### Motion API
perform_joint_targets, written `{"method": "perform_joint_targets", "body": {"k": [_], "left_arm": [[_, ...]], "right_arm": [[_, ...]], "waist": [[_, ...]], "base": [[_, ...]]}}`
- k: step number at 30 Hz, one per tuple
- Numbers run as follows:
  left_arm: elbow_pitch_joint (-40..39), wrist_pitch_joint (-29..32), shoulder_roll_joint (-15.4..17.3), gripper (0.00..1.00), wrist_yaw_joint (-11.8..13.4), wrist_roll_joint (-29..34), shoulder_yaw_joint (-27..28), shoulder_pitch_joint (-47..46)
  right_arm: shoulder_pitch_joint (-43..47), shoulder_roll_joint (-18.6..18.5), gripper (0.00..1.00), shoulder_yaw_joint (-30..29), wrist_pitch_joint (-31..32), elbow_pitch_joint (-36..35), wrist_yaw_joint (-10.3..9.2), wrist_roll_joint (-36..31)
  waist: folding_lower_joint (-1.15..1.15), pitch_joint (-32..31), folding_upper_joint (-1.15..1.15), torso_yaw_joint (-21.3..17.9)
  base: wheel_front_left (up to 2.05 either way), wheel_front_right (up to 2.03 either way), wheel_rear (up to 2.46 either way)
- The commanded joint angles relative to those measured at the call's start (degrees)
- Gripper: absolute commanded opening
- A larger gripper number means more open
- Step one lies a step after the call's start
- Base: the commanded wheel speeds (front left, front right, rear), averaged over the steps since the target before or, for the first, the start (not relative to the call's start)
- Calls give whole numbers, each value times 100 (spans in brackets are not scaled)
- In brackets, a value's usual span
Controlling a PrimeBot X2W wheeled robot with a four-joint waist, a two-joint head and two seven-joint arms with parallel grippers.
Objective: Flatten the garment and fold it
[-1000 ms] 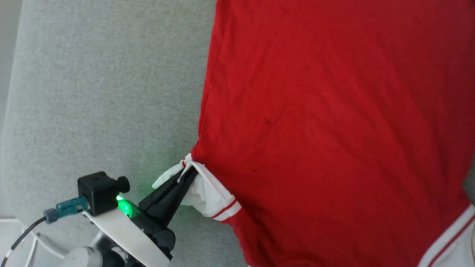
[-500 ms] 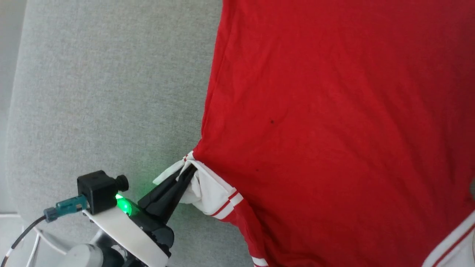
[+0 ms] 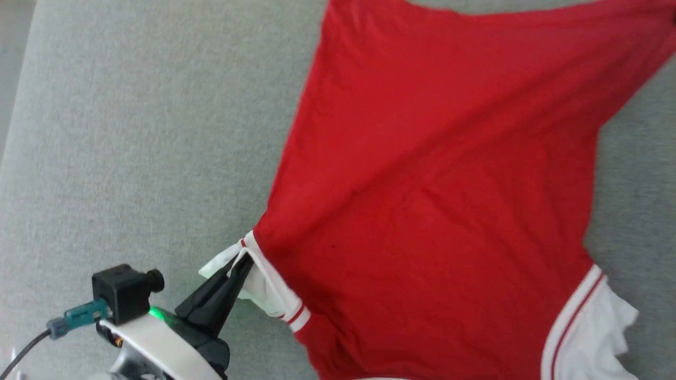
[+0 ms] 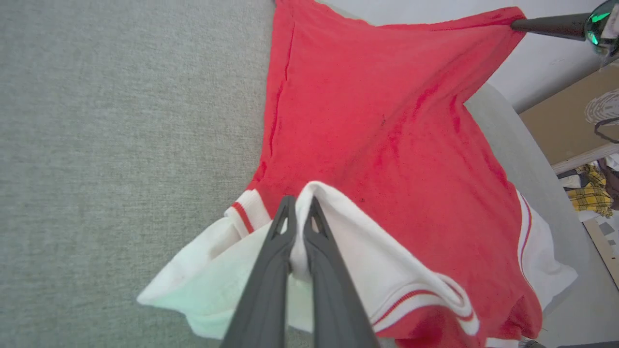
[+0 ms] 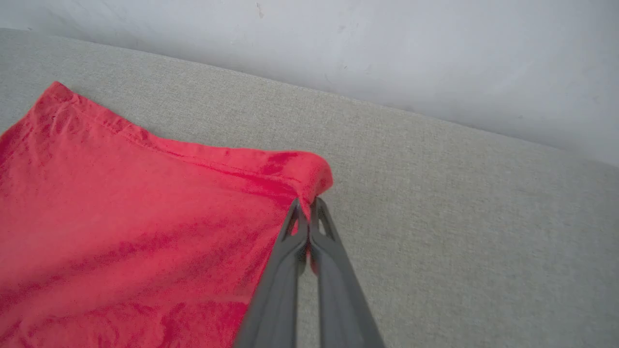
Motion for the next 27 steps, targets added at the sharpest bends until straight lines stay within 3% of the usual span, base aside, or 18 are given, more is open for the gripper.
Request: {"method": "perform_joint_targets", "body": {"k": [1, 5, 8, 18, 23, 27], "left_arm": [[-32, -11, 32, 0, 43, 2, 28, 60], [-163, 17, 96, 0, 185, -24, 72, 284], [-244, 38, 140, 0, 278, -41, 92, 449], [-509, 90, 283, 0, 440, -98, 154, 798], [-592, 134, 349, 0, 487, -123, 177, 888], [-631, 173, 367, 0, 523, -138, 166, 928]], "right_arm": [[173, -60, 0, -67, 21, -97, -4, 68], [1127, -171, 0, -541, 190, -814, -4, 439], [1975, -55, 0, -990, 246, -1359, -4, 673], [4827, 1045, 0, -1979, 124, -2558, -4, 1167], [5847, 1253, 0, -1822, -273, -2647, -4, 767], [6153, 1156, 0, -1218, -1283, -1995, -4, 85]], "waist": [[0, -481, 0, -424], [0, -762, 0, -590], [0, -956, 0, -690], [0, -1174, 0, -900], [0, -1232, 0, -925], [0, -1302, 0, -923]], "base": [[0, 0, 0], [0, 0, 0], [0, 0, 0], [0, 0, 0], [0, 0, 0], [0, 0, 0]]}}
